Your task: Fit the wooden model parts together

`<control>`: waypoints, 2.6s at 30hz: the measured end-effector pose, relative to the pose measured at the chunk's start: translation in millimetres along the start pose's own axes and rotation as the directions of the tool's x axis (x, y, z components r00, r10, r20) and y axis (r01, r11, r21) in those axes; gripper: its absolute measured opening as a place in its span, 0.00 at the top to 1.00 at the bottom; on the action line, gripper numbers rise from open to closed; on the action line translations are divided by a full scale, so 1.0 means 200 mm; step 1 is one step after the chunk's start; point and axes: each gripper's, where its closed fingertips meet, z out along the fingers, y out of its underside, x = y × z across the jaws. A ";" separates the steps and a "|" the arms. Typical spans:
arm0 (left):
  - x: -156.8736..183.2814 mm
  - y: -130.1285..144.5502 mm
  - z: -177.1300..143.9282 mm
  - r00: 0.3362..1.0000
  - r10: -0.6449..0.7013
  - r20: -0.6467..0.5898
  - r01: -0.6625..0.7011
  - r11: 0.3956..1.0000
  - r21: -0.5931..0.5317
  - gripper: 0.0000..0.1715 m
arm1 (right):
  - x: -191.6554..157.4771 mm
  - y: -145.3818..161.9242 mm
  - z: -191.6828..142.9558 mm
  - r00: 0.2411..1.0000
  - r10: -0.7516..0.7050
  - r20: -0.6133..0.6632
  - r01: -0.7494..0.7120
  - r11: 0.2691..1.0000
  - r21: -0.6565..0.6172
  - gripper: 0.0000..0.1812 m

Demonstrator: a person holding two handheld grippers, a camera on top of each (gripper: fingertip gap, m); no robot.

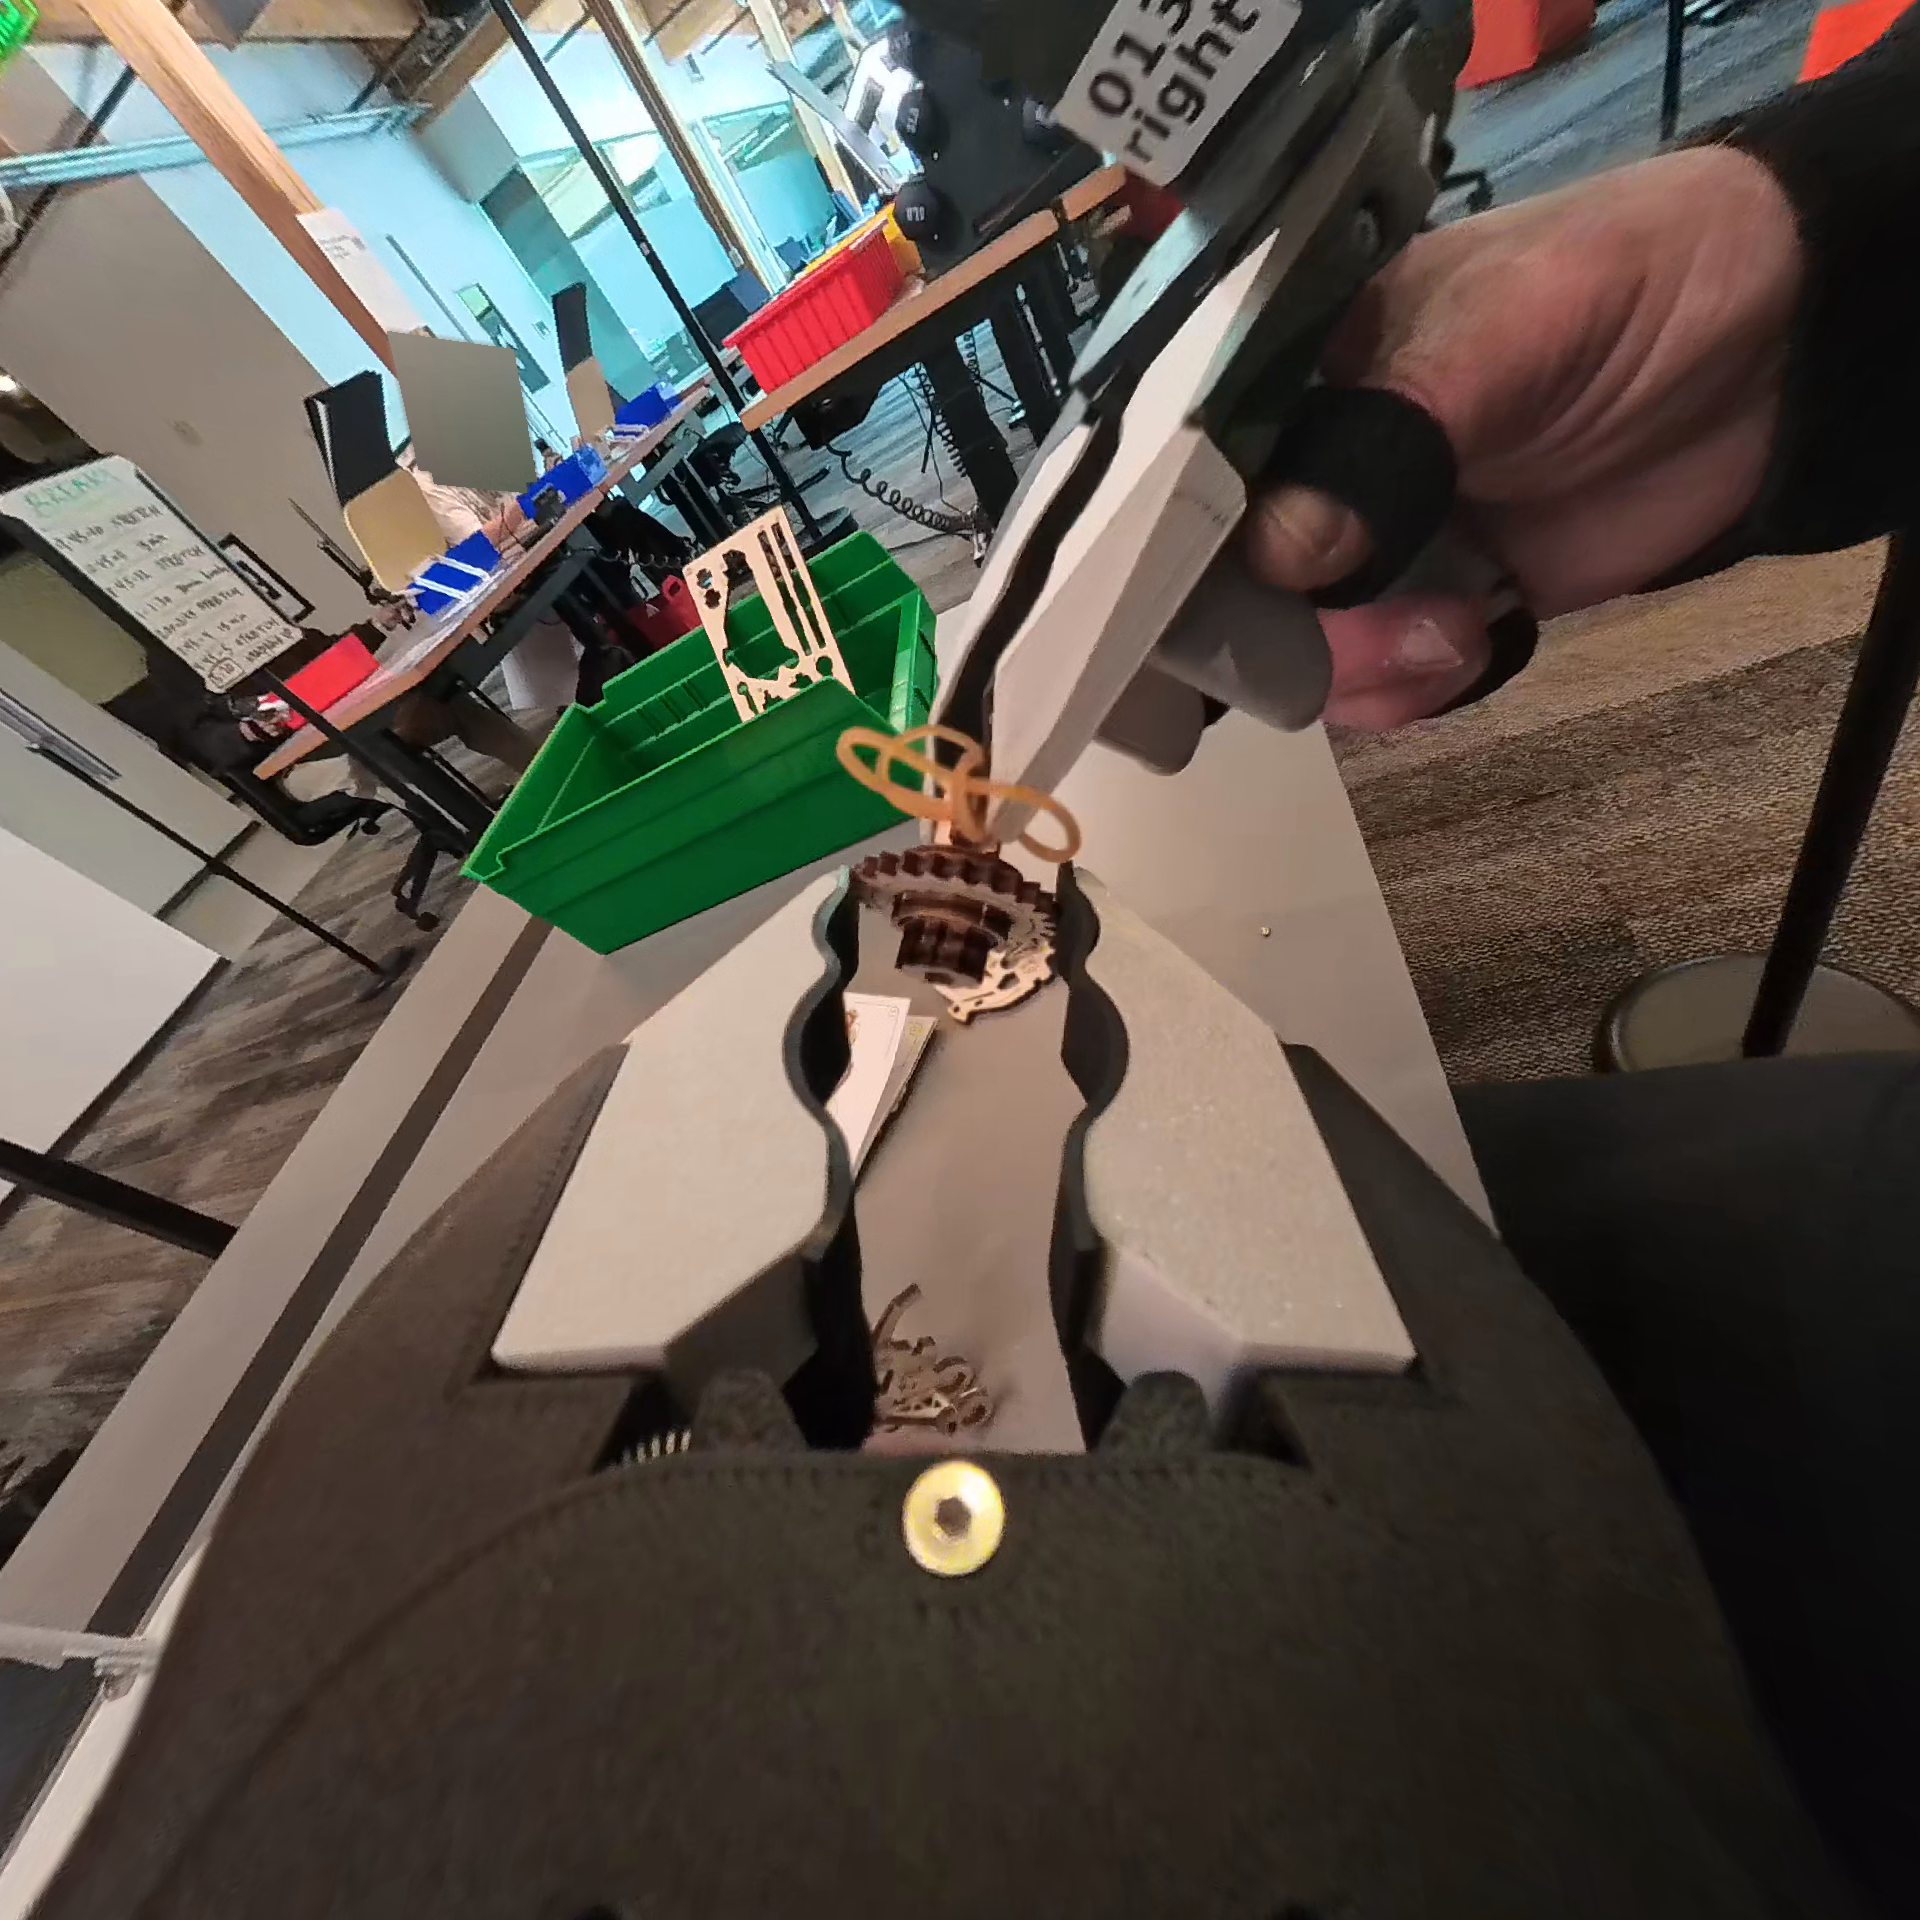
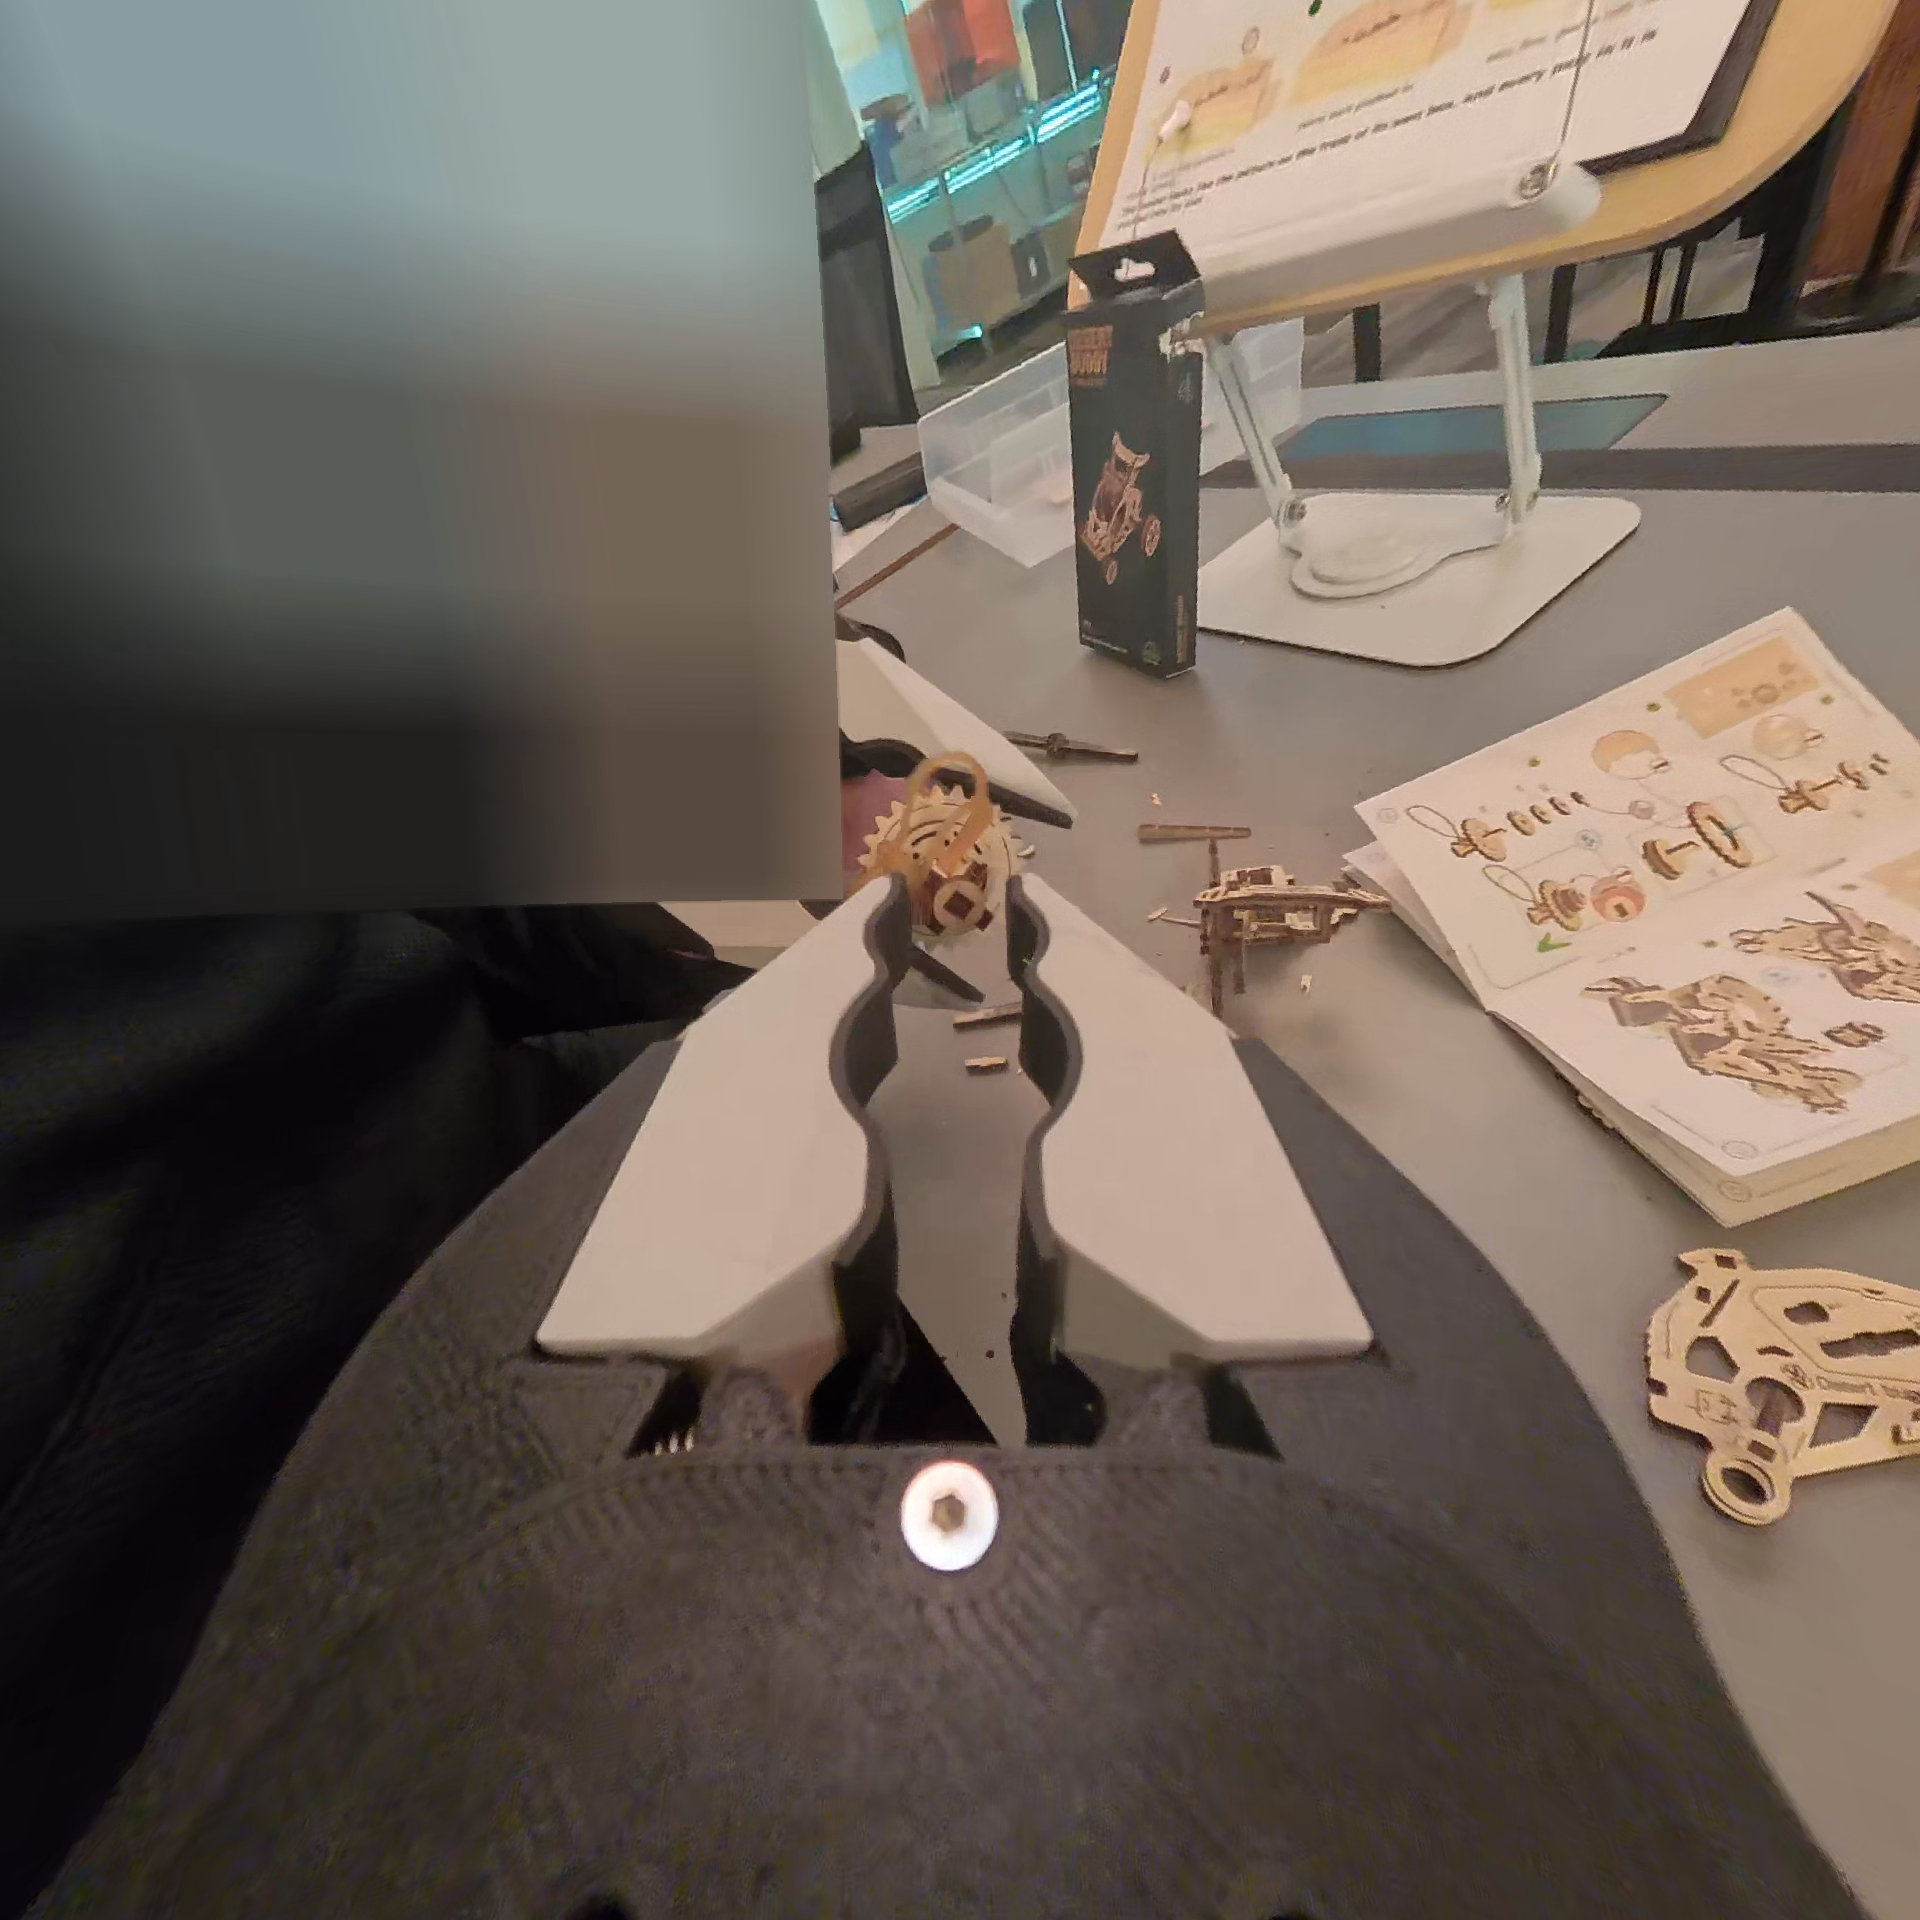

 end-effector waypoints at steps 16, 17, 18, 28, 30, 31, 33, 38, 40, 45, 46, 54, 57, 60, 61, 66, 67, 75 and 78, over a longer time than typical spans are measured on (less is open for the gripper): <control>0.02 -0.04 -0.02 0.975 -0.132 -0.178 0.135 0.991 0.006 0.79 | -0.04 -0.01 0.00 0.955 -0.298 0.000 0.297 0.950 -0.098 0.95; 0.02 -0.05 -0.02 0.970 -0.144 -0.193 0.149 0.989 0.009 0.79 | -0.04 -0.01 -0.01 0.947 -0.321 0.002 0.320 0.942 -0.104 0.95; 0.02 -0.06 -0.02 0.967 -0.154 -0.204 0.160 0.987 0.012 0.79 | -0.05 -0.02 -0.01 0.939 -0.344 0.004 0.342 0.933 -0.108 0.95; 0.04 -0.08 -0.03 0.926 -0.238 -0.295 0.261 0.965 0.040 0.79 | -0.07 -0.03 -0.02 0.785 -0.620 0.001 0.609 0.771 -0.186 0.95; 0.05 -0.08 -0.03 0.917 -0.239 -0.320 0.265 0.964 0.037 0.79 | -0.08 -0.02 -0.03 0.710 -0.704 0.004 0.688 0.693 -0.216 0.95; 0.06 -0.08 -0.03 0.910 -0.243 -0.336 0.269 0.963 0.031 0.79 | -0.08 -0.02 -0.03 0.674 -0.739 0.010 0.720 0.654 -0.231 0.95; 0.08 -0.09 -0.04 0.895 -0.246 -0.373 0.276 0.961 0.026 0.79 | -0.09 -0.01 -0.03 0.616 -0.787 0.030 0.767 0.590 -0.250 0.95; 0.08 -0.08 -0.03 0.891 -0.243 -0.383 0.271 0.962 0.019 0.79 | -0.09 -0.01 -0.04 0.494 -0.868 0.056 0.837 0.457 -0.299 0.95; 0.07 -0.10 -0.04 0.888 -0.257 -0.383 0.294 0.955 0.042 0.79 | -0.09 -0.03 -0.04 0.514 -0.857 0.040 0.827 0.483 -0.289 0.94; 0.04 -0.08 -0.02 0.921 -0.227 -0.315 0.239 0.971 0.000 0.79 | -0.06 -0.03 -0.04 0.665 -0.747 -0.017 0.719 0.645 -0.259 0.94; 0.03 -0.07 -0.01 0.931 -0.209 -0.300 0.214 0.977 -0.015 0.79 | -0.05 -0.03 -0.03 0.713 -0.701 -0.030 0.674 0.696 -0.246 0.94; 0.00 -0.12 -0.02 0.922 -0.248 -0.296 0.252 0.967 -0.025 0.74 | -0.05 -0.08 -0.08 0.950 -0.311 -0.007 0.310 0.946 0.093 0.95; -0.03 -0.14 -0.08 0.893 -0.318 -0.320 0.340 0.940 0.014 0.73 | -0.04 -0.09 -0.11 0.977 -0.210 0.040 0.199 0.962 0.185 0.95; -0.04 -0.16 -0.14 0.867 -0.349 -0.356 0.385 0.922 0.036 0.88 | -0.05 -0.10 -0.13 0.984 -0.137 0.110 0.109 0.966 0.236 0.95; -0.04 -0.17 -0.15 0.866 -0.343 -0.363 0.383 0.923 0.041 0.92 | -0.06 -0.11 -0.14 0.984 -0.119 0.131 0.084 0.965 0.248 0.95; -0.03 -0.20 -0.15 0.864 -0.341 -0.370 0.396 0.914 0.082 1.00 | -0.09 -0.10 -0.12 0.977 -0.090 0.195 0.043 0.972 0.232 0.95; -0.02 -0.21 -0.16 0.860 -0.347 -0.374 0.405 0.910 0.085 1.00 | -0.10 -0.10 -0.12 0.976 -0.084 0.203 0.036 0.972 0.231 0.95; -0.02 -0.22 -0.20 0.859 -0.353 -0.371 0.429 0.892 0.145 0.95 | -0.13 -0.11 -0.11 0.971 -0.082 0.223 0.032 0.975 0.219 0.95; -0.02 -0.23 -0.20 0.864 -0.347 -0.366 0.426 0.890 0.161 0.98 | -0.14 -0.11 -0.10 0.969 -0.076 0.237 0.025 0.977 0.211 0.95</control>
